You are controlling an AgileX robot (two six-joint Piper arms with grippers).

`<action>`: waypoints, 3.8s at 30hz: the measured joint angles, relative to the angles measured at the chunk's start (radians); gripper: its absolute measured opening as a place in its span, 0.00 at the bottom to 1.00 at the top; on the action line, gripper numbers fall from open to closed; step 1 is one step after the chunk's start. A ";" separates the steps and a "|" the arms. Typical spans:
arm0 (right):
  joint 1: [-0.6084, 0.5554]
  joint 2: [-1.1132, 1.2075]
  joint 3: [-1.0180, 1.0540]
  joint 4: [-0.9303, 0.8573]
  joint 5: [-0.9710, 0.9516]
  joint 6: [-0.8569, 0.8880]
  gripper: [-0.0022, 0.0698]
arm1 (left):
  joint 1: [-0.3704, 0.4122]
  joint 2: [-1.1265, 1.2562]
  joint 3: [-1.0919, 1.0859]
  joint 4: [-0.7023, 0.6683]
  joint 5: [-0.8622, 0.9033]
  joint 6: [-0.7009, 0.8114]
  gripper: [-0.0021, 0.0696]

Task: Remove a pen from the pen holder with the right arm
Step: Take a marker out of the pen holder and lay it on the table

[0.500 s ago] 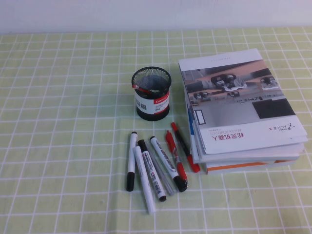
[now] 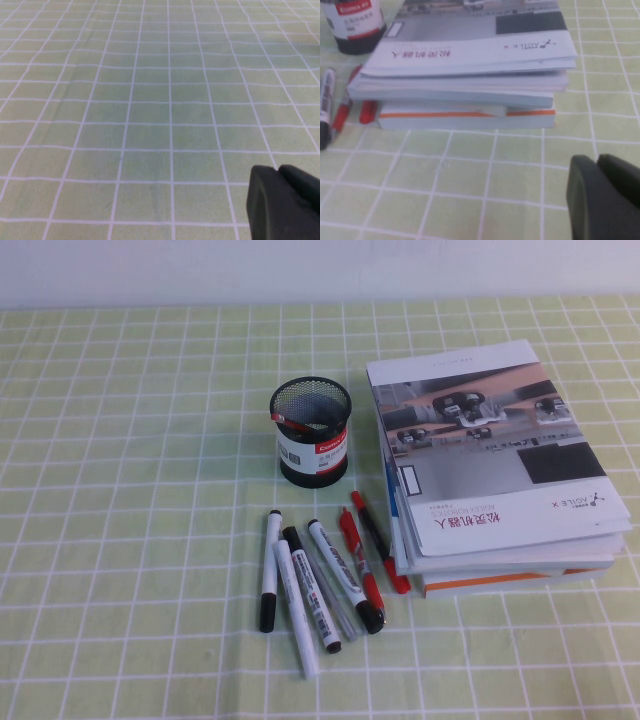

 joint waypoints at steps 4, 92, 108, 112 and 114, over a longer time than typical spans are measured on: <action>0.000 0.000 0.000 0.062 -0.029 0.000 0.01 | 0.000 0.000 0.000 0.000 0.000 0.000 0.02; 0.626 1.810 -1.067 -0.052 -0.879 -0.389 0.66 | 0.000 0.000 0.000 0.000 0.000 0.000 0.02; 0.567 2.011 -1.246 -0.088 -0.944 -0.391 0.59 | 0.000 0.000 0.000 0.000 0.000 0.000 0.02; 0.563 2.042 -1.280 -0.088 -0.936 -0.391 0.59 | 0.000 0.000 0.000 0.000 0.000 0.000 0.02; 0.563 2.051 -1.296 -0.088 -0.926 -0.391 0.58 | 0.000 0.000 0.000 0.000 0.000 0.000 0.02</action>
